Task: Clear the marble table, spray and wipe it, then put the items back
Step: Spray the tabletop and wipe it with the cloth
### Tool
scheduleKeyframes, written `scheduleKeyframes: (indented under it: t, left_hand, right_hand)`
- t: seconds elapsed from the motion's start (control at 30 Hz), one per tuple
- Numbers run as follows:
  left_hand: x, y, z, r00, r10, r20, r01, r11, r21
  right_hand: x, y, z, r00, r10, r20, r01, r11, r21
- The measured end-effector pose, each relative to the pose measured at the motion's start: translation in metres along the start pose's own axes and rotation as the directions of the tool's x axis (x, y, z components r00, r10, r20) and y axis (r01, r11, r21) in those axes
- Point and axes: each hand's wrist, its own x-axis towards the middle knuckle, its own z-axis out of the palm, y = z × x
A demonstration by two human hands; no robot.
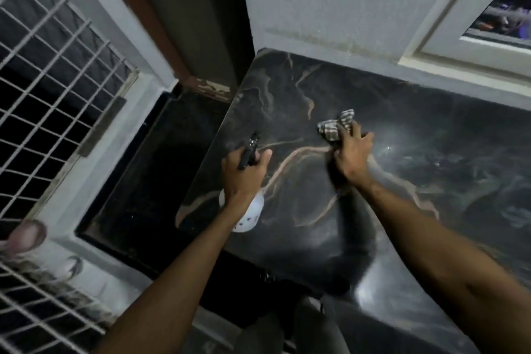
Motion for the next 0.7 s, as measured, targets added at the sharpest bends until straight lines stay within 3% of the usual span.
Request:
scheduleKeyframes:
  t: [0.03,0.07,0.13,0.17,0.2,0.23,0.27,0.3,0.33,0.37,0.43,0.5,0.53,0.57,0.63,0.67,0.7]
  left_hand:
    - [-0.010,-0.007,-0.008,1.000,0.002,0.030,-0.002,1.000,0.002]
    - [-0.016,-0.011,-0.013,0.998,0.019,0.052,-0.020,1.000,0.007]
    - [-0.035,-0.018,-0.023,0.997,0.030,0.068,-0.030,1.000,-0.002]
    - [-0.043,-0.022,-0.028,0.997,0.020,0.073,-0.019,1.000,-0.007]
    - [-0.051,-0.028,-0.031,0.997,0.002,0.079,-0.001,1.000,-0.013]
    - [-0.059,-0.033,-0.034,0.996,-0.018,0.083,0.020,1.000,-0.023]
    - [-0.066,-0.037,-0.037,0.996,-0.032,0.082,0.034,0.999,-0.032]
    - [-0.074,-0.042,-0.039,0.996,-0.044,0.080,0.046,0.998,-0.031]
    - [-0.081,-0.045,-0.042,0.996,-0.046,0.072,0.047,0.999,-0.022]
    - [-0.086,-0.047,-0.045,0.997,-0.042,0.062,0.043,0.999,-0.010]
    - [-0.093,-0.052,-0.049,0.999,-0.009,0.043,0.008,1.000,0.019]
    - [-0.098,-0.054,-0.052,1.000,0.014,0.017,-0.016,0.997,0.069]
    - [-0.099,-0.054,-0.053,1.000,0.014,0.007,-0.014,0.996,0.087]
    - [-0.101,-0.054,-0.053,1.000,0.009,0.007,-0.009,0.996,0.090]
    - [-0.105,-0.054,-0.050,1.000,0.001,0.019,-0.002,0.998,0.070]
    - [-0.110,-0.052,-0.046,1.000,0.006,0.025,-0.007,0.998,0.057]
    - [-0.116,-0.049,-0.041,0.999,0.016,0.029,-0.018,0.999,0.050]
  right_hand:
    - [-0.020,-0.009,0.004,0.999,-0.020,0.027,0.020,1.000,-0.020]
    - [-0.041,-0.019,0.011,0.984,-0.150,0.092,0.152,0.988,-0.017]
    - [-0.095,-0.031,0.025,0.858,-0.450,0.250,0.453,0.890,0.049]
    - [-0.109,-0.028,0.025,0.802,-0.522,0.289,0.529,0.846,0.061]
    - [-0.112,-0.020,0.022,0.813,-0.513,0.277,0.524,0.851,0.040]
    - [-0.111,-0.014,0.018,0.897,-0.388,0.212,0.398,0.917,-0.003]
    - [-0.108,-0.008,0.015,0.978,-0.171,0.122,0.175,0.984,-0.024]
    - [-0.108,-0.006,0.011,0.996,0.069,0.055,-0.068,0.998,-0.007]
    - [-0.112,-0.015,0.009,0.979,0.202,0.030,-0.202,0.979,0.004]
    - [-0.120,-0.033,0.012,0.983,0.175,0.058,-0.175,0.984,0.008]
    - [-0.145,-0.081,0.032,0.976,-0.148,0.157,0.147,0.989,0.020]
    - [-0.172,-0.118,0.051,0.825,-0.503,0.257,0.511,0.859,0.040]
    - [-0.174,-0.122,0.051,0.778,-0.570,0.264,0.579,0.813,0.051]
    - [-0.171,-0.117,0.048,0.813,-0.536,0.230,0.540,0.840,0.048]
    - [-0.167,-0.087,0.038,0.973,-0.185,0.138,0.180,0.983,0.044]
    - [-0.172,-0.070,0.034,0.996,-0.026,0.086,0.021,0.998,0.064]
    - [-0.183,-0.054,0.031,0.998,0.000,0.068,-0.005,0.997,0.079]
